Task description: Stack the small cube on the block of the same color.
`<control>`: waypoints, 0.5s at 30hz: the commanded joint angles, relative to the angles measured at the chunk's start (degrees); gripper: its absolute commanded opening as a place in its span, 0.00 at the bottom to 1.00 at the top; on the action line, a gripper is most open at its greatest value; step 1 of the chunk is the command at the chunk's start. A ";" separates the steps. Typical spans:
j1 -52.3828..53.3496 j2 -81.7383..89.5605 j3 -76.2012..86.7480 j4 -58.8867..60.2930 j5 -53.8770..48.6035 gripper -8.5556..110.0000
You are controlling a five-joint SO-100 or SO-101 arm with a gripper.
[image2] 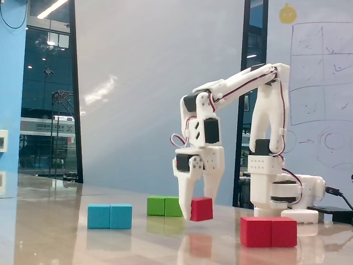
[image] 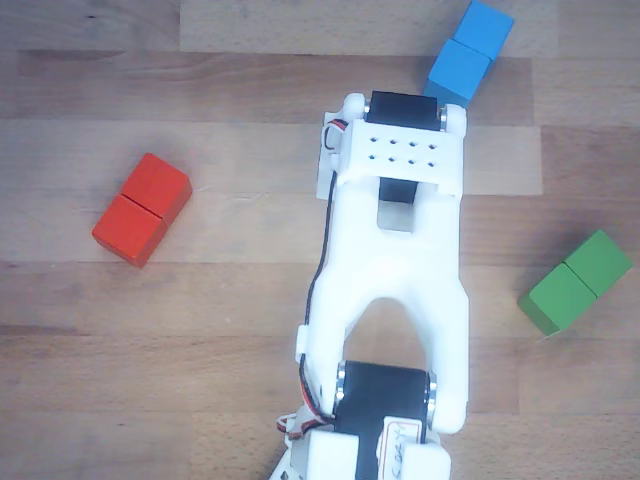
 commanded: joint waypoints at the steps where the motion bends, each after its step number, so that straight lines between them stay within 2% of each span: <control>1: -0.79 6.50 -8.61 0.35 0.35 0.08; 7: -1.32 6.59 -18.72 0.35 0.35 0.08; 15: -11.78 6.94 -25.84 0.44 0.26 0.08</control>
